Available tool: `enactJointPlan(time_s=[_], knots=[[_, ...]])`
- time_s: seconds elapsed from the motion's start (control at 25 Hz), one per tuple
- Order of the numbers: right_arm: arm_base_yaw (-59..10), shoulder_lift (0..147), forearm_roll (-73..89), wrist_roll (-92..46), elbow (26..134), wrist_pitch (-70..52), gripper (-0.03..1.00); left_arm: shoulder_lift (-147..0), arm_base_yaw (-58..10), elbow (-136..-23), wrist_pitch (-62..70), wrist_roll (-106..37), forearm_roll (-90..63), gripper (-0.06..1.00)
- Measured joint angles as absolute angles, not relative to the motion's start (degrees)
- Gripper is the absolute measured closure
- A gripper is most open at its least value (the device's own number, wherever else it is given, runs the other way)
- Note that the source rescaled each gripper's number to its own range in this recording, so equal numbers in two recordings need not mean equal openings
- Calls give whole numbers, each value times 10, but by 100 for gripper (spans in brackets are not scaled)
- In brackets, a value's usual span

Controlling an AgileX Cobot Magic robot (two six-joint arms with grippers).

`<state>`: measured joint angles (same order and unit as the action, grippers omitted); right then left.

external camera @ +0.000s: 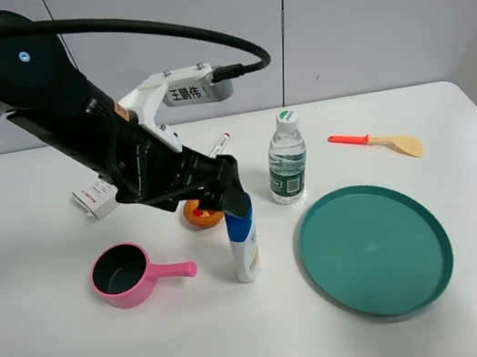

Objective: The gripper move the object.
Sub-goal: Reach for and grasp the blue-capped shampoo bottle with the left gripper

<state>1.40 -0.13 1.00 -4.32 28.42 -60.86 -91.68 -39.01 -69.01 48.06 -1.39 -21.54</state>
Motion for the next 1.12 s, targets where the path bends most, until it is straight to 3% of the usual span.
enactJointPlan(time_s=[0.32, 1.12], knots=[[14, -1, 10, -43, 284, -609, -3, -984, -429, -732, 479, -14, -218, 5], [14, -1, 10, -43, 284, -609, -3, -1048, -416, -733, 427, -14, -198, 5]])
